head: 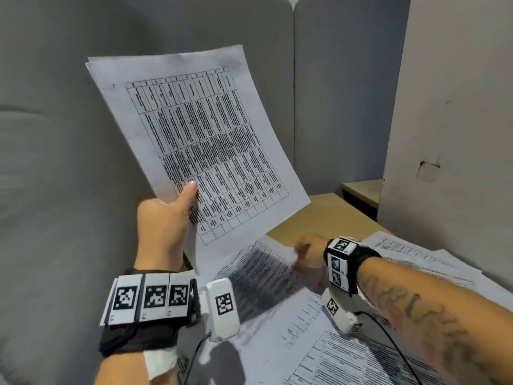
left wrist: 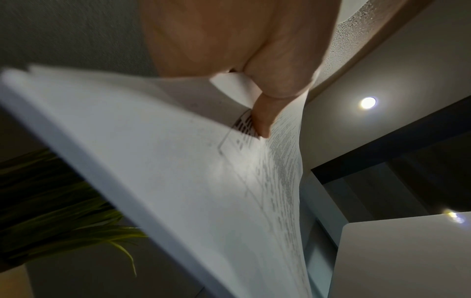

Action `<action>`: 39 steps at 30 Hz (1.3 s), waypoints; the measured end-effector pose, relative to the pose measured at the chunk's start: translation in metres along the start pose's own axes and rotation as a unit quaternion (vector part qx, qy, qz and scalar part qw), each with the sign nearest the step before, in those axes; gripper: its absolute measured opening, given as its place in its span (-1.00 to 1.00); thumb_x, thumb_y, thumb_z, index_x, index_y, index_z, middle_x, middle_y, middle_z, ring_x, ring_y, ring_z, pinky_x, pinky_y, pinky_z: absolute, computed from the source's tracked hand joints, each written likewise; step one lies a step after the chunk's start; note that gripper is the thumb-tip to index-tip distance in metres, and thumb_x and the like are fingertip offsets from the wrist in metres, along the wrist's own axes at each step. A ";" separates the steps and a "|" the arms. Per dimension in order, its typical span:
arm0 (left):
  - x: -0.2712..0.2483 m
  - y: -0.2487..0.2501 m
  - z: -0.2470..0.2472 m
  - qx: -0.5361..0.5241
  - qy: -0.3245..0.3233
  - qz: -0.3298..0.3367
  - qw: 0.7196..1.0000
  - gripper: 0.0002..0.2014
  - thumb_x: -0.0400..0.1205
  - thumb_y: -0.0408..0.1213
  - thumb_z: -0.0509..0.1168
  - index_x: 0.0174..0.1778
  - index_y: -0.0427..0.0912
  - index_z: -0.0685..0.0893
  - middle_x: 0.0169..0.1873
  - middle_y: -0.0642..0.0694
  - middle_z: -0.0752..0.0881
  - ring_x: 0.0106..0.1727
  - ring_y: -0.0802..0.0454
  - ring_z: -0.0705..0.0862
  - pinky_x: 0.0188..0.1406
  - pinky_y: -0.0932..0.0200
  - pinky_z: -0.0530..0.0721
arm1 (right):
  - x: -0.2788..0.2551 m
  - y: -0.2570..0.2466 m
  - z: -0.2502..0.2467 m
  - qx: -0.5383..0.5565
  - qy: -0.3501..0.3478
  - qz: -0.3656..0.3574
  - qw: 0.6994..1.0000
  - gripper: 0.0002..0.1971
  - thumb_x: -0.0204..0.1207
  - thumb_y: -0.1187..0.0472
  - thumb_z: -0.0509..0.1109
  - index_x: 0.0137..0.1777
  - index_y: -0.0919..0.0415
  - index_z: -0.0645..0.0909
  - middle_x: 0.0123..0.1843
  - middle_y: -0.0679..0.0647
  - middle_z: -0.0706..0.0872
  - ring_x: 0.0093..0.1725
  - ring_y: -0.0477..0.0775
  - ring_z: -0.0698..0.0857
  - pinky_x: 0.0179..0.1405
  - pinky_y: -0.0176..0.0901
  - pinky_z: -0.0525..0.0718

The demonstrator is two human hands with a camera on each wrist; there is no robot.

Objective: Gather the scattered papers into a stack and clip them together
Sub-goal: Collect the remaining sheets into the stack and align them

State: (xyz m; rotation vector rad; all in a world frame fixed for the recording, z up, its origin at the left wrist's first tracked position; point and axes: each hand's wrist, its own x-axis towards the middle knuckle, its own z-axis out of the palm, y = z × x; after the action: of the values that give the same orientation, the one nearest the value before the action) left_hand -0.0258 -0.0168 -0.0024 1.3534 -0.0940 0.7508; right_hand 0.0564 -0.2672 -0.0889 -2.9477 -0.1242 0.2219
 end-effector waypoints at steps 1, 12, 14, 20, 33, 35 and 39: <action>0.002 -0.002 -0.001 -0.004 0.002 -0.002 1.000 -0.44 0.58 -0.24 0.48 -0.63 -0.08 0.28 -0.72 0.07 0.41 -0.55 0.10 0.48 -0.26 0.11 0.60 | 0.000 0.001 0.002 0.007 -0.011 0.010 1.000 -0.88 0.56 0.07 0.46 -0.09 0.10 0.65 -0.03 0.08 0.70 -0.06 0.10 0.63 -0.21 -0.23 0.57; -0.001 -0.005 0.002 -0.019 -0.023 0.003 1.000 -0.58 0.60 -0.28 0.44 -0.57 -0.23 0.49 -0.66 0.09 0.65 -0.46 0.23 0.72 -0.39 0.43 0.66 | 0.007 -0.031 0.005 -0.064 -0.084 0.057 0.993 -0.25 0.14 -0.49 0.55 -0.01 0.22 0.69 -0.01 0.09 0.83 -0.20 0.09 0.73 0.07 -0.05 0.73; 0.001 -0.006 0.000 -0.017 -0.026 0.003 1.000 -0.61 0.59 -0.25 0.46 -0.52 -0.27 0.53 -0.57 -0.01 0.69 -0.38 0.15 0.74 -0.41 0.42 0.66 | 0.007 -0.031 0.004 -0.063 -0.093 0.069 0.991 -0.22 0.09 -0.52 0.54 -0.06 0.22 0.66 -0.01 0.09 0.83 -0.17 0.08 0.76 0.11 -0.01 0.75; 0.006 -0.012 -0.003 -0.015 -0.034 0.005 0.999 -0.68 0.58 -0.25 0.47 -0.30 -0.46 0.62 -0.40 -0.16 0.73 -0.26 0.02 0.73 -0.35 0.31 0.69 | 0.014 -0.033 0.003 -0.058 -0.102 0.082 0.990 -0.23 0.00 -0.54 0.56 -0.27 0.22 0.56 -0.30 0.04 0.70 -0.12 0.08 0.79 0.11 -0.02 0.75; 0.005 -0.010 -0.006 -0.033 -0.014 0.008 0.999 -0.39 0.59 -0.29 0.46 -0.83 -0.18 0.47 -0.70 0.07 0.52 -0.46 0.01 0.58 -0.22 0.19 0.72 | 0.005 -0.009 -0.010 0.105 0.008 0.013 0.994 -0.45 0.35 0.11 0.68 0.34 0.14 0.65 0.22 0.08 0.75 0.01 0.06 0.64 -0.07 -0.23 0.51; 0.003 -0.007 -0.006 -0.043 -0.019 0.008 0.999 -0.42 0.58 -0.29 0.47 -0.76 -0.15 0.42 -0.63 -0.03 0.51 -0.42 -0.01 0.56 -0.11 0.07 0.67 | -0.008 0.007 -0.022 0.171 0.033 0.001 0.985 -0.51 0.33 0.17 0.69 0.28 0.08 0.69 0.05 0.00 0.78 0.01 0.05 0.70 -0.05 -0.22 0.55; 0.000 -0.004 -0.001 -0.039 -0.017 0.016 0.999 -0.49 0.59 -0.34 0.43 -0.67 -0.42 0.50 -0.30 0.19 0.55 -0.60 0.19 0.52 -0.32 0.33 0.68 | -0.042 0.043 -0.059 0.254 0.085 -0.020 0.963 -0.65 0.30 0.19 0.71 0.06 -0.05 0.73 -0.07 -0.11 0.82 0.00 0.04 0.78 0.05 -0.09 0.67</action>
State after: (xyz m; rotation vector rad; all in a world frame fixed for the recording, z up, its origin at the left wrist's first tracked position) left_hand -0.0240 -0.0160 -0.0065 1.2932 -0.1714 0.7433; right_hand 0.0274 -0.3239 -0.0343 -2.4354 -0.0877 -0.0104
